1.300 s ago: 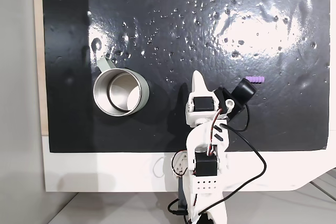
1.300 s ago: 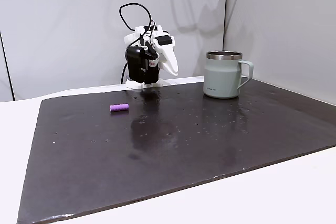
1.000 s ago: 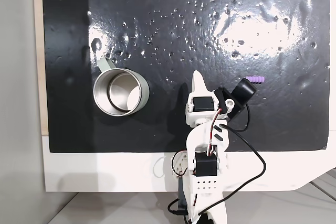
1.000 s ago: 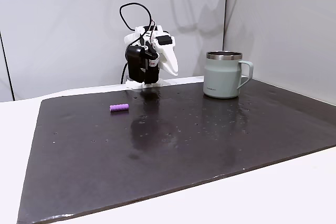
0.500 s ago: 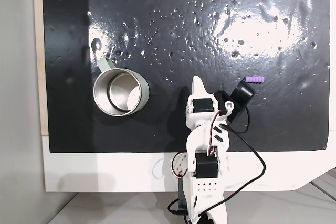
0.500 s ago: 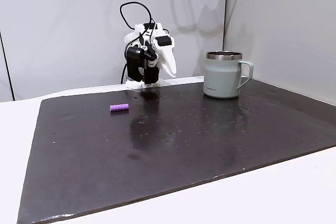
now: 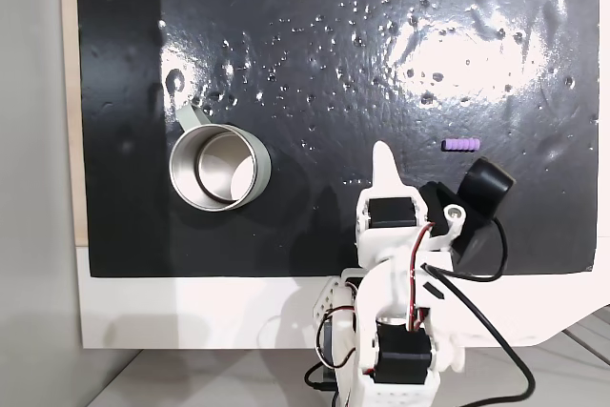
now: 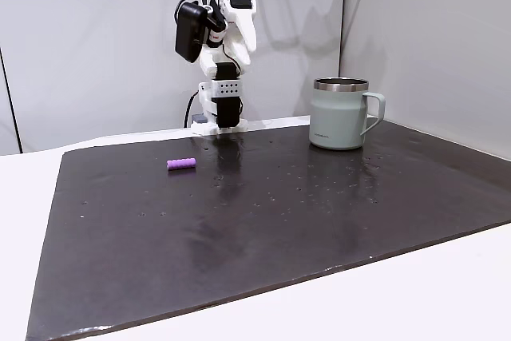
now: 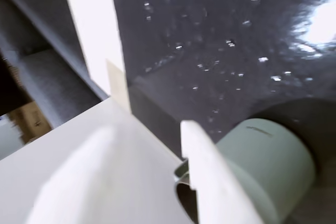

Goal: Grasp a pengrip and put it in the cup.

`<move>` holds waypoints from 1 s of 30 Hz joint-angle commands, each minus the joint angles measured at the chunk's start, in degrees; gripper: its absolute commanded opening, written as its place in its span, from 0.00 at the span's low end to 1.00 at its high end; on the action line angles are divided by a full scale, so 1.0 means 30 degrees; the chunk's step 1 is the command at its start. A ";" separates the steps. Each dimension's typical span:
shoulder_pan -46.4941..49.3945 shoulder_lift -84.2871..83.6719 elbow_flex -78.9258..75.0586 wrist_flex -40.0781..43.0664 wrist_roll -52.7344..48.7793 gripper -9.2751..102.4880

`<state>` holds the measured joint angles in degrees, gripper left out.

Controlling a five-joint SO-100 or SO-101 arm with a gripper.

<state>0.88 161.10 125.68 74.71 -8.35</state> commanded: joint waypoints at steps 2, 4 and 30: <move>0.1406 -0.1729 -0.3867 0.2461 -0.1875 0.28; 0.2139 -0.2813 -0.5273 0.3486 -0.2402 0.29; 1.0342 -1.3096 -0.9199 0.4219 -0.9844 0.31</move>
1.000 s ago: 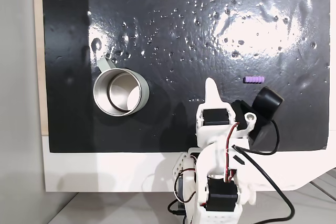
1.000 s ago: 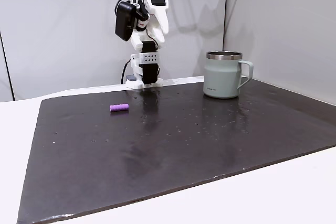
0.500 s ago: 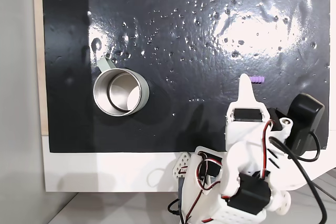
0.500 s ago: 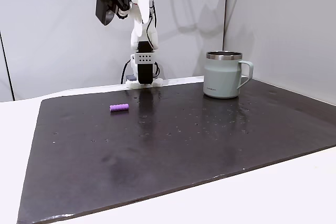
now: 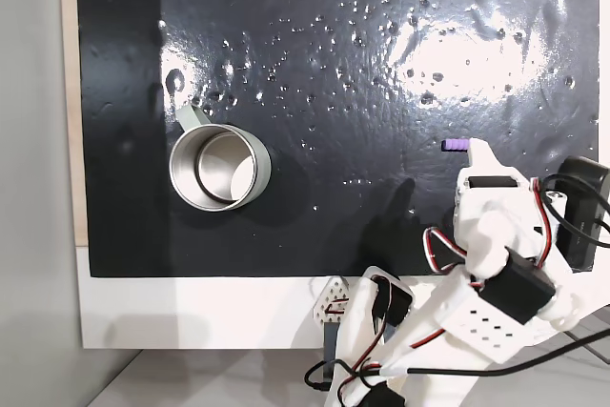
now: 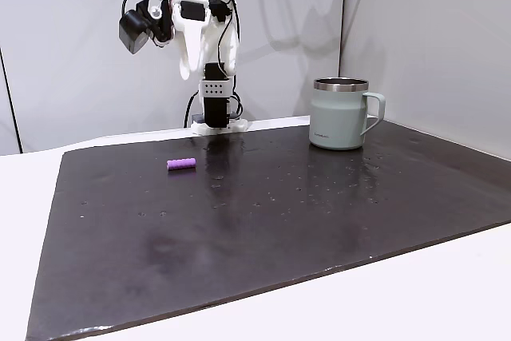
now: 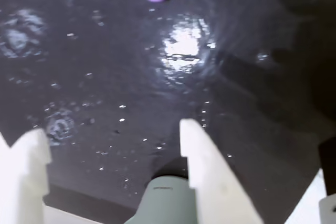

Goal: Grasp a pengrip and put it in the cup.

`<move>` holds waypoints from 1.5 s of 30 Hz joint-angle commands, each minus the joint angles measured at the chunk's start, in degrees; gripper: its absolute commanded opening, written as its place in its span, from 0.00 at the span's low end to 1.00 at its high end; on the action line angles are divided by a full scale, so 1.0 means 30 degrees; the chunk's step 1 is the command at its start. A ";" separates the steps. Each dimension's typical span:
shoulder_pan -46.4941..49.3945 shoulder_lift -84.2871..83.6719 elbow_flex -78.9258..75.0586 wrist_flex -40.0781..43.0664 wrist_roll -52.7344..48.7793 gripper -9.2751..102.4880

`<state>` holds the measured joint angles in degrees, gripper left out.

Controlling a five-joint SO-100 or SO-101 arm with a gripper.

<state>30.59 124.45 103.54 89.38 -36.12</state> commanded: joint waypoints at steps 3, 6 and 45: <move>0.0498 -0.2168 -0.2256 -0.0674 -0.0850 0.31; 0.0293 -0.3281 -0.2754 -0.0381 -0.1230 0.32; 0.1260 -1.6816 -0.8174 -0.3193 -0.1670 0.31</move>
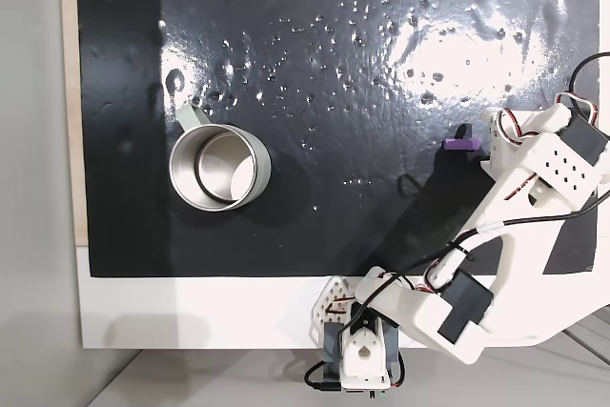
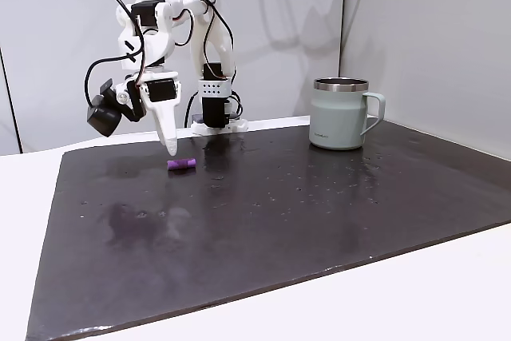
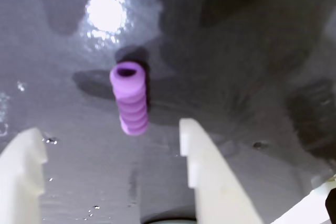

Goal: Grasp a pengrip and put it in the cup.

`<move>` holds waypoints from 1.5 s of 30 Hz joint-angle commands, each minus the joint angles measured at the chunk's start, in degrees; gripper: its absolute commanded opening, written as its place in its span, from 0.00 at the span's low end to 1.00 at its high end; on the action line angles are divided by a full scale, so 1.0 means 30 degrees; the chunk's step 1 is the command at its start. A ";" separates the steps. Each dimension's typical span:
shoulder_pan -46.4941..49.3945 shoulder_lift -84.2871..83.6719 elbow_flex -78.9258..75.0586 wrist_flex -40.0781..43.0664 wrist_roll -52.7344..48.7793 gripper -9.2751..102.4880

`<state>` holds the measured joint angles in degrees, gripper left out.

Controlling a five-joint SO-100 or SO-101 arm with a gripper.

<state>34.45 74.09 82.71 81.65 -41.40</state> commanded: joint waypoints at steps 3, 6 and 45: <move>-0.0293 -0.0615 -0.1230 -0.1084 0.0322 0.31; -0.0469 -0.1230 -0.1201 -0.1143 0.0439 0.30; -0.1055 0.3164 -0.4746 0.4512 0.1611 0.08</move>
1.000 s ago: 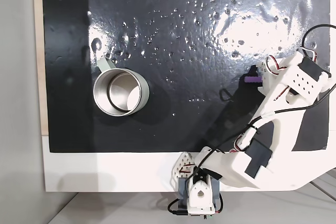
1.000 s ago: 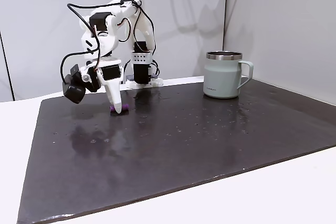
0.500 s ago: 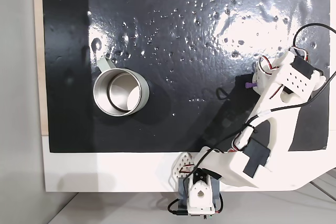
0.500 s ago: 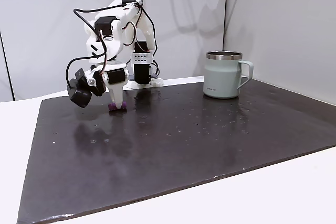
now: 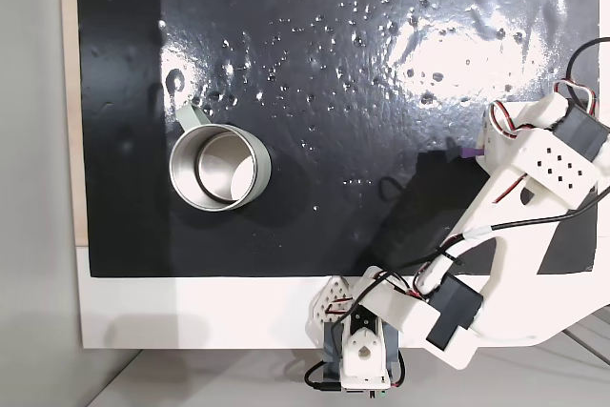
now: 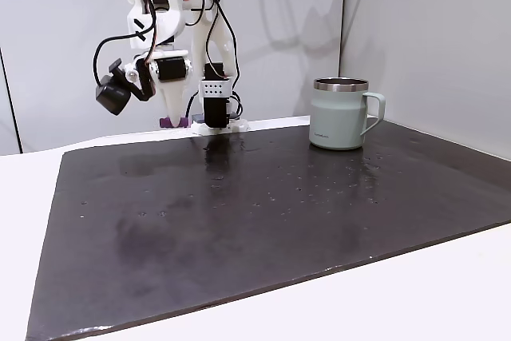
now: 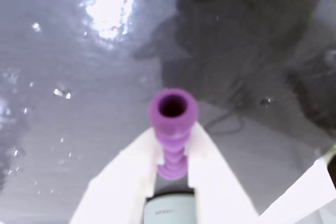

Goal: Grasp a pengrip and put it in the cup.

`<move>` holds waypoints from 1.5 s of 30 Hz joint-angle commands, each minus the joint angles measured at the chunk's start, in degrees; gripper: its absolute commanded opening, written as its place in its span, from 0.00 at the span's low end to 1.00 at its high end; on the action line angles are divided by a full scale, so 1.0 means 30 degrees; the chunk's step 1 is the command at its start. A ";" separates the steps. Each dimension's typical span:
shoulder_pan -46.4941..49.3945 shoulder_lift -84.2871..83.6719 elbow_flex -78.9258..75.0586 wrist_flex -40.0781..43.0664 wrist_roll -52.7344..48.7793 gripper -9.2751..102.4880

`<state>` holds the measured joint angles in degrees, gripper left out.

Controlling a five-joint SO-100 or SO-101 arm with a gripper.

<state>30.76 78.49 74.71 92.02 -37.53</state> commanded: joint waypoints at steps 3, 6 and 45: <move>0.0146 0.2900 -0.2461 0.1436 0.0586 0.08; -0.0352 0.4570 -0.2168 0.1523 0.1113 0.08; -2.3057 0.9229 -0.1641 0.1758 1.0254 0.08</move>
<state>-35.42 104.24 71.37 96.33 -7.29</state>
